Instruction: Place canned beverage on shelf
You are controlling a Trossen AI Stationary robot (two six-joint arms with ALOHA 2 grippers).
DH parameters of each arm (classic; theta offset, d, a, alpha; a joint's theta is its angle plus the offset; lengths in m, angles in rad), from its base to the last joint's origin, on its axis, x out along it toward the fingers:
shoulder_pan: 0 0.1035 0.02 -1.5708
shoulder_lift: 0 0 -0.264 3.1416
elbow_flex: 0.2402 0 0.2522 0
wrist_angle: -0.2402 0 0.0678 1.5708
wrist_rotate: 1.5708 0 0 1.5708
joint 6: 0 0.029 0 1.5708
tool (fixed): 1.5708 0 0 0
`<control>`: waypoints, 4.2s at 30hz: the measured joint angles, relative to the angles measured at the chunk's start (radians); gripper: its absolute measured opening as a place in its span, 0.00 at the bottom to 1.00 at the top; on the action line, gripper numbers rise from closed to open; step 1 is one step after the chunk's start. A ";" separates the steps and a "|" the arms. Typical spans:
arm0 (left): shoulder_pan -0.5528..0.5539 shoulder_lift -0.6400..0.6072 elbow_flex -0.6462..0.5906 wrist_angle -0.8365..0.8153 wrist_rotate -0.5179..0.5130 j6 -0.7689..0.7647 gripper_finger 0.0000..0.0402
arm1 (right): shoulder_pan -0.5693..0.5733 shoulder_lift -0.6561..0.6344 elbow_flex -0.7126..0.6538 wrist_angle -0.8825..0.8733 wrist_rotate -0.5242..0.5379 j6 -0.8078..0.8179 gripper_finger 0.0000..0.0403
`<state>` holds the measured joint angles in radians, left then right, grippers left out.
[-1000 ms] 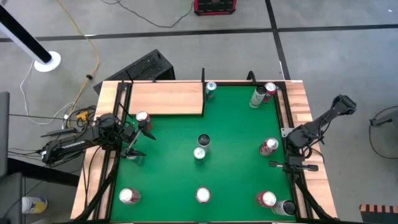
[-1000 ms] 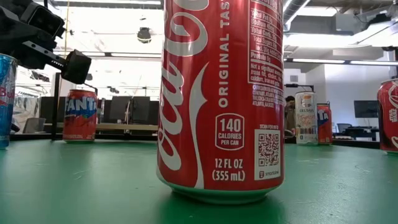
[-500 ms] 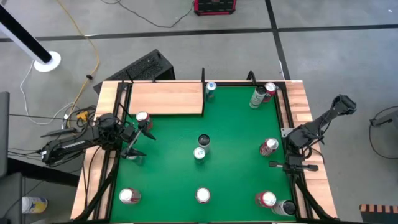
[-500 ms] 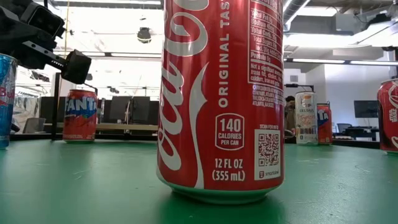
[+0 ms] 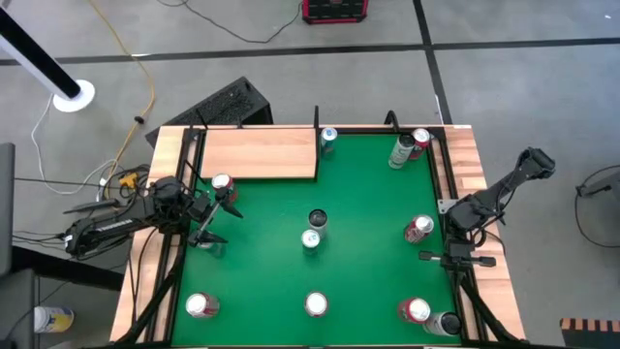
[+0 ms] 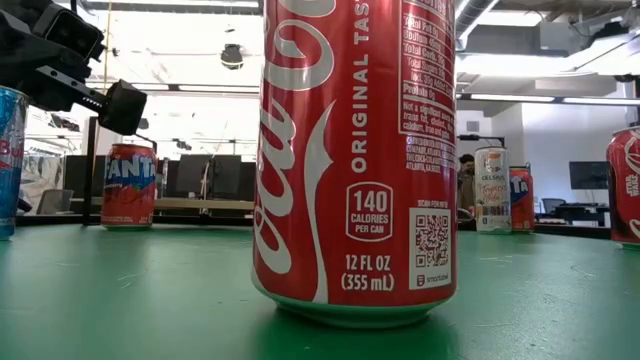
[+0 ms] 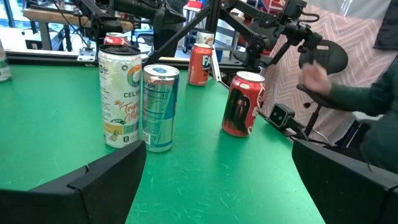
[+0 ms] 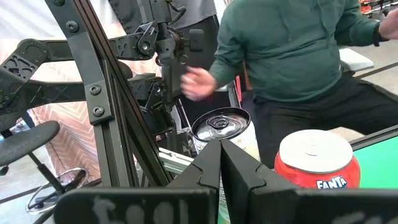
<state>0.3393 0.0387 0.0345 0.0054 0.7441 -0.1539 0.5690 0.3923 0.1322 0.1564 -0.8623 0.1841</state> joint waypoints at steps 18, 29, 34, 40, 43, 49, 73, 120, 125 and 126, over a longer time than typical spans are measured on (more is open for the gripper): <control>0.000 0.000 -0.003 0.104 -0.045 -0.112 0.98 | -0.025 0.000 0.000 0.003 0.003 -0.212 0.09; 0.000 0.000 -0.002 0.386 -0.193 -0.353 0.98 | -0.066 0.000 0.000 0.223 0.341 -0.868 0.09; 0.000 0.000 -0.002 0.464 -0.215 -0.303 0.98 | -0.106 0.044 0.000 0.474 0.665 -0.789 0.09; 0.000 0.000 -0.001 0.491 -0.325 -0.252 0.98 | -0.202 0.142 0.001 0.684 0.774 -0.613 0.09; 0.000 0.011 -0.001 0.502 -0.384 -0.208 0.98 | -0.253 0.197 0.018 0.686 0.774 -0.522 0.09; 0.000 0.068 0.003 0.530 -0.480 -0.162 0.98 | -0.343 0.324 0.086 0.686 0.830 -0.351 0.09; 0.019 0.882 1.025 -0.957 -0.966 0.194 0.98 | -0.490 0.580 0.421 0.130 1.048 -0.428 0.48; 0.258 1.043 0.764 -0.969 -0.793 0.432 0.86 | -0.500 0.579 0.421 0.023 1.048 -0.373 0.60; 0.258 1.042 0.764 -0.968 -0.801 0.442 0.69 | -0.500 0.579 0.421 0.023 1.048 -0.375 0.60; 0.258 1.042 0.766 -0.969 -0.802 0.442 0.68 | -0.500 0.579 0.421 0.023 1.048 -0.375 0.60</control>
<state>0.5972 1.0809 0.8001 -0.9638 -0.0584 0.2879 0.0692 0.9714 0.5529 0.1791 0.1852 -0.1909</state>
